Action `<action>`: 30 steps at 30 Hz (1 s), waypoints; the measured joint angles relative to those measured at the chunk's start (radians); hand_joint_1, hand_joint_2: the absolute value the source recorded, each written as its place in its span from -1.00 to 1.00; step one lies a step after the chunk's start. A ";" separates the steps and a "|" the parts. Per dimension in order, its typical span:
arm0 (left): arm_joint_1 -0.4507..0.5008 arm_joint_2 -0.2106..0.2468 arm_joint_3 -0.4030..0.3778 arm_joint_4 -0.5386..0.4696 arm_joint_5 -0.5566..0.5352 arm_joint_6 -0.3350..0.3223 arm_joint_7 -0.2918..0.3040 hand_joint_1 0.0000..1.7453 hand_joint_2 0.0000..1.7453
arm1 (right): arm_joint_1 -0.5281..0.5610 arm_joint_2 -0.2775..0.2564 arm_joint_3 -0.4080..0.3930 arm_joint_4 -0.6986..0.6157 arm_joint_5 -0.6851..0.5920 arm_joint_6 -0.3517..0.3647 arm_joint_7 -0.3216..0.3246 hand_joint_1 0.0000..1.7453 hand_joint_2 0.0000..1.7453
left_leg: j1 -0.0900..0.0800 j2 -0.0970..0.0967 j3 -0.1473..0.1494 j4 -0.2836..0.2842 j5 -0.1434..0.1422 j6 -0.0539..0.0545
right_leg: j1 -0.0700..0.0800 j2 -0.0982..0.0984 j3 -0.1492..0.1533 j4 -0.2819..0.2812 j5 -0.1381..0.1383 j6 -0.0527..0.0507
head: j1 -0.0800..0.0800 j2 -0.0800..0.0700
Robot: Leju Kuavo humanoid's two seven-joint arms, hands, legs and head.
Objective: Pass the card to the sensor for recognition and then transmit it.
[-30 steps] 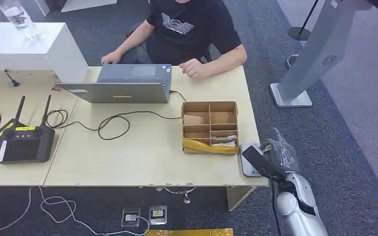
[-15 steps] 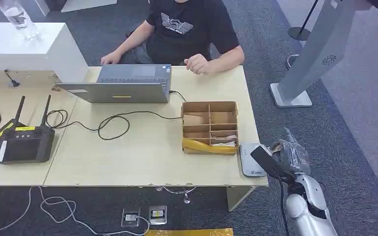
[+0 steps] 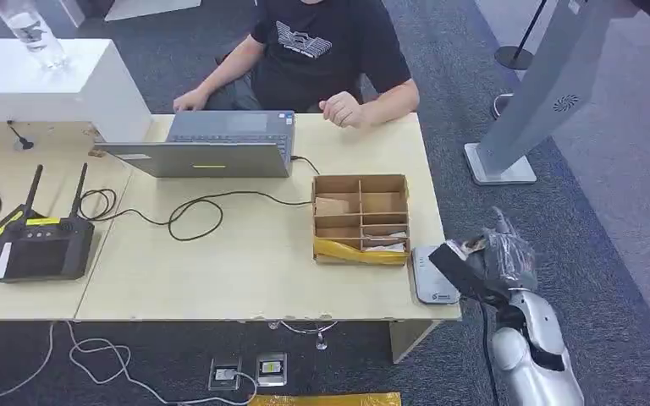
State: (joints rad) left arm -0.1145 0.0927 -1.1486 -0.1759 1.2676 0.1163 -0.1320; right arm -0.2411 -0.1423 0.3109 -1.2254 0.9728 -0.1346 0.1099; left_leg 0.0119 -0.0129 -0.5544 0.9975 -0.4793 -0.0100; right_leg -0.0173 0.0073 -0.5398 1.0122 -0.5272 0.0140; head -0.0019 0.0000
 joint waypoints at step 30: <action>-0.001 -0.019 0.000 0.000 -0.044 0.000 0.011 -1.00 -1.00 | -0.284 0.051 0.272 -0.204 0.019 0.069 -0.007 1.00 1.00 | 0.000 -0.001 -0.001 0.000 0.001 0.000 | 0.000 -0.001 0.000 0.000 0.000 0.000 | 0.000 0.000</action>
State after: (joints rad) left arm -0.1153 0.0733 -1.1490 -0.1759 1.2238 0.1160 -0.1209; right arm -0.5252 -0.0912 0.5829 -1.4298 0.9922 -0.0660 0.1030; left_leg 0.0123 -0.0142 -0.5552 0.9974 -0.4788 -0.0104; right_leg -0.0169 0.0066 -0.5397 1.0125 -0.5271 0.0138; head -0.0019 0.0000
